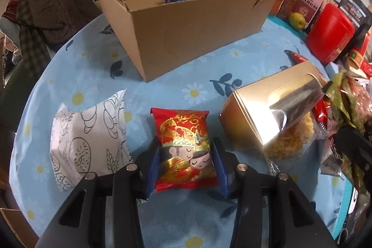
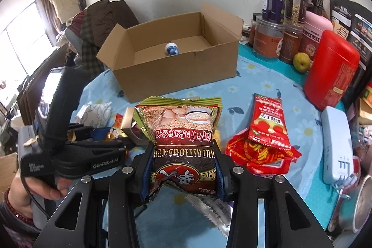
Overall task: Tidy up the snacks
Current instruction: 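Carry the red chip bag with the left tool while the right tool carries the nut bag over the box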
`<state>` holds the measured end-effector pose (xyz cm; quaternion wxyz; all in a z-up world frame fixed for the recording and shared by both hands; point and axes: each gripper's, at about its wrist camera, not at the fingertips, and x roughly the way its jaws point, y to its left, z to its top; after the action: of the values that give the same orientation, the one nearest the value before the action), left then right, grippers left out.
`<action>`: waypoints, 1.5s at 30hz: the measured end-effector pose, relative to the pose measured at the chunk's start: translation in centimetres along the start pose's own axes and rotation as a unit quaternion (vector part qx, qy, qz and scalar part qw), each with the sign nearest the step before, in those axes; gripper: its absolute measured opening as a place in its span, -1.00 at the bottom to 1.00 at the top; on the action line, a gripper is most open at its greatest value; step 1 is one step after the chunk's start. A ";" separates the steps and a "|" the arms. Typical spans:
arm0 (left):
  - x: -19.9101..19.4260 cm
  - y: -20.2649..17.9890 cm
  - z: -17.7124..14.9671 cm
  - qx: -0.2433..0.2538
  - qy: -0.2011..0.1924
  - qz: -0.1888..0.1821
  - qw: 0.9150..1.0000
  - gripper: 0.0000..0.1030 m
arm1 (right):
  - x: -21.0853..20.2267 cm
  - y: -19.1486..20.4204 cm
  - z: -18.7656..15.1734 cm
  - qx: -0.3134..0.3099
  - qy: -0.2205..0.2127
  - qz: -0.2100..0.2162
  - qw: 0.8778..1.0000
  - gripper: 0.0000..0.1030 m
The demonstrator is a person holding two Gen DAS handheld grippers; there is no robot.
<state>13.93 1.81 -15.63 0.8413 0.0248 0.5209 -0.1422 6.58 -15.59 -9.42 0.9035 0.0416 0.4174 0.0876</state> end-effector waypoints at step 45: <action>-16.9 -0.4 7.3 0.063 -0.276 -0.002 0.959 -0.29 | -5.7 5.7 10.3 -0.122 -0.152 0.056 0.979 -0.19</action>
<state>13.11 3.70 2.62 0.9488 0.0364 0.2588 -0.1776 10.08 -11.14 2.36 0.9483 -0.0328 0.2585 0.1811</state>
